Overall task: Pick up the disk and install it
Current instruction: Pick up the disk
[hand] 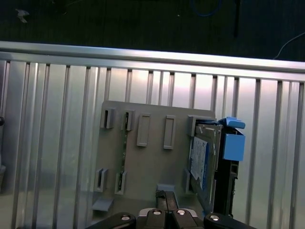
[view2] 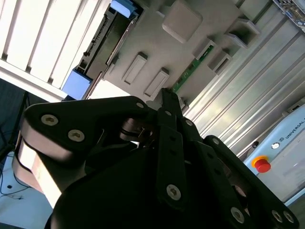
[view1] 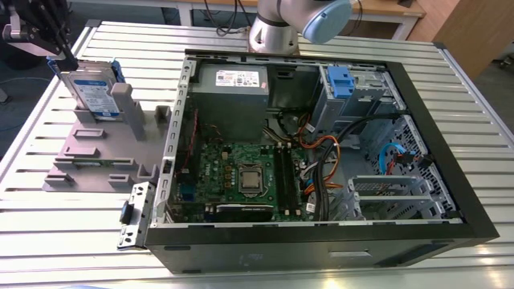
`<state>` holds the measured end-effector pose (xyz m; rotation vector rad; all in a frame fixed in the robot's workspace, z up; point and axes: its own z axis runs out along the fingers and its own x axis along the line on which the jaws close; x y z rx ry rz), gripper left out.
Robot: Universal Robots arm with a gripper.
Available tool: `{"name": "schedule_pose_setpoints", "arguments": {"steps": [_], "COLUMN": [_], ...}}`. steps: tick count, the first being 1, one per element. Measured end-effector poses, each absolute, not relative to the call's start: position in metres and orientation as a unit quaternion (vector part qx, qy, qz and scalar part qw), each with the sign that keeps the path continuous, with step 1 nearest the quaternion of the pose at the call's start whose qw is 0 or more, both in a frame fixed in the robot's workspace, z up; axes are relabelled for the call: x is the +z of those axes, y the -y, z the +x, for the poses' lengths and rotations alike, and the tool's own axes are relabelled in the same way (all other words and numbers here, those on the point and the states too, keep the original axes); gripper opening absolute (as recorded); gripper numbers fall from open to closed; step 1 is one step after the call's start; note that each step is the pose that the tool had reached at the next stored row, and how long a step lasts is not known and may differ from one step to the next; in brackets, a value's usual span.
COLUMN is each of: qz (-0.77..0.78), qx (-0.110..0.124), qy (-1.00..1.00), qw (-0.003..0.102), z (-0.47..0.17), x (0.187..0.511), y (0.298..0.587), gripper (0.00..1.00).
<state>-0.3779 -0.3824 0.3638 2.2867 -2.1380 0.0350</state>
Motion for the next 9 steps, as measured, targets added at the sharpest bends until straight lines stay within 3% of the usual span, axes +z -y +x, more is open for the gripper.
{"name": "schedule_pose_setpoints", "arguments": {"steps": [9], "qz": [0.701], "qx": [0.011], "qy": [0.713], "qw": [0.006], "z": [-0.3793], "x": [0.363], "y": [0.3824], "gripper": [0.11]}}
